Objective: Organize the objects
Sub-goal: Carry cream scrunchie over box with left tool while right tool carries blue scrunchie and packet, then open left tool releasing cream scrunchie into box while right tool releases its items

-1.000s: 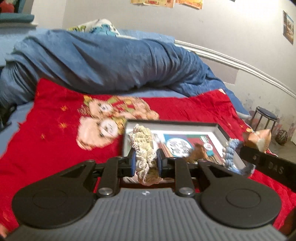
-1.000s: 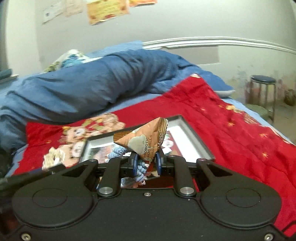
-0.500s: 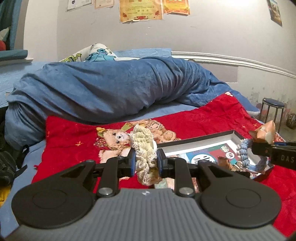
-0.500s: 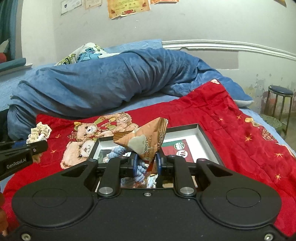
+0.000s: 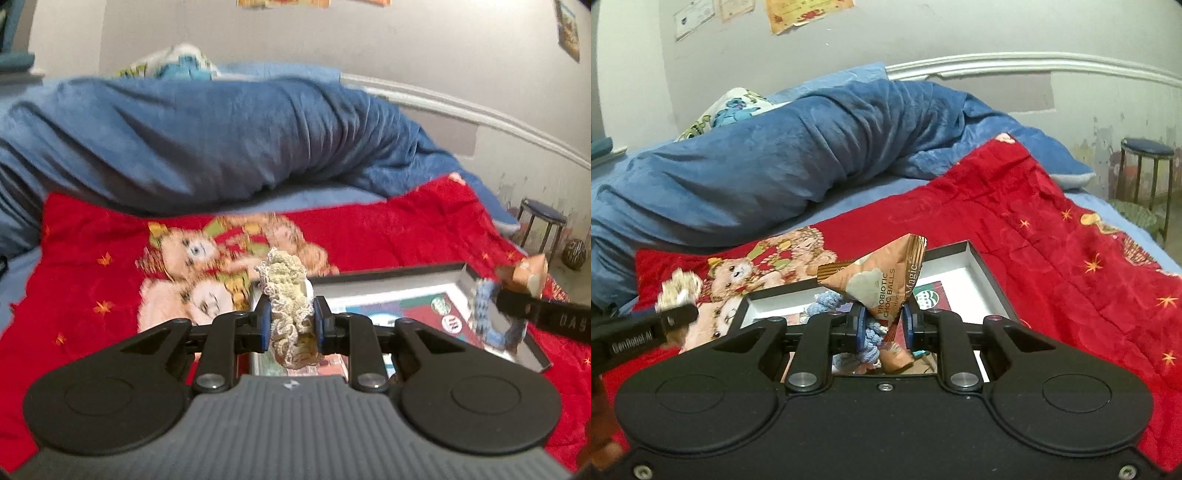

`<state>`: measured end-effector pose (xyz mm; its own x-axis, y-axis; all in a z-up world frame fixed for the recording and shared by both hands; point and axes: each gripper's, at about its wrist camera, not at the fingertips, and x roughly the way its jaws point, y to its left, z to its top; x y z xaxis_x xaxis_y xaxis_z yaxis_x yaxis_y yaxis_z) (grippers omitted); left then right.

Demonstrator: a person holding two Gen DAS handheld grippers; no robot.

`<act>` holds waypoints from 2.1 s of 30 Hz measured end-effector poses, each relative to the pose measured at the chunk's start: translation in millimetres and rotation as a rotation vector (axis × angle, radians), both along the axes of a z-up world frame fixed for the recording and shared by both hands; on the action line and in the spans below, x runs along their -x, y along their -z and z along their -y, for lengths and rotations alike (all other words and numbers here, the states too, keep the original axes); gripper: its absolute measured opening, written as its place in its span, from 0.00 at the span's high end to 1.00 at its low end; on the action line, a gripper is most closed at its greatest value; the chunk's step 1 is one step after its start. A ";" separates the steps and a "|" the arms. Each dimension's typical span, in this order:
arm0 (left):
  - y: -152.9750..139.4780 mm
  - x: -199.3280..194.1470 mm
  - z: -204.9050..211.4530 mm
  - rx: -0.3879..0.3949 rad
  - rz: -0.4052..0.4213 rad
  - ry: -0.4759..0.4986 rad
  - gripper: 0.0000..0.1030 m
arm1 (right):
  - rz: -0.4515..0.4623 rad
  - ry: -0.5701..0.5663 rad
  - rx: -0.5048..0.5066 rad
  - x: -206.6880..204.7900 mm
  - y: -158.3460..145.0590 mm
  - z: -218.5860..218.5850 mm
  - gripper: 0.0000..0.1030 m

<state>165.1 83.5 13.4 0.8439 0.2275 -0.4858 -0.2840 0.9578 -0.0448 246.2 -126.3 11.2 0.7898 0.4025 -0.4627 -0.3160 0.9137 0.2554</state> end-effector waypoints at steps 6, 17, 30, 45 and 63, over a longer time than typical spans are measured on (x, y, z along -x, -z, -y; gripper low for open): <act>19.5 -13.6 2.8 0.010 -0.075 0.000 0.74 | -0.035 -0.016 -0.052 -32.4 22.2 10.5 0.81; 31.9 -19.4 4.8 0.025 -0.133 0.014 0.74 | -0.117 -0.021 -0.090 -34.4 49.9 32.9 0.81; 43.8 -20.6 23.5 -0.075 -0.165 0.031 0.74 | -0.143 -0.025 -0.130 -31.7 57.5 34.2 0.81; 48.1 -24.8 24.1 -0.069 -0.183 0.034 0.73 | -0.173 -0.017 -0.142 -37.8 65.1 36.4 0.81; 42.8 -18.0 24.0 -0.091 -0.151 0.004 0.29 | -0.203 -0.032 -0.203 -38.4 61.0 33.3 0.57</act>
<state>183.1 59.4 -29.4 0.7640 0.2732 -0.5846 -0.2774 0.9570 0.0847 284.6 -159.5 -49.9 0.6745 0.5262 -0.5178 -0.2675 0.8279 0.4929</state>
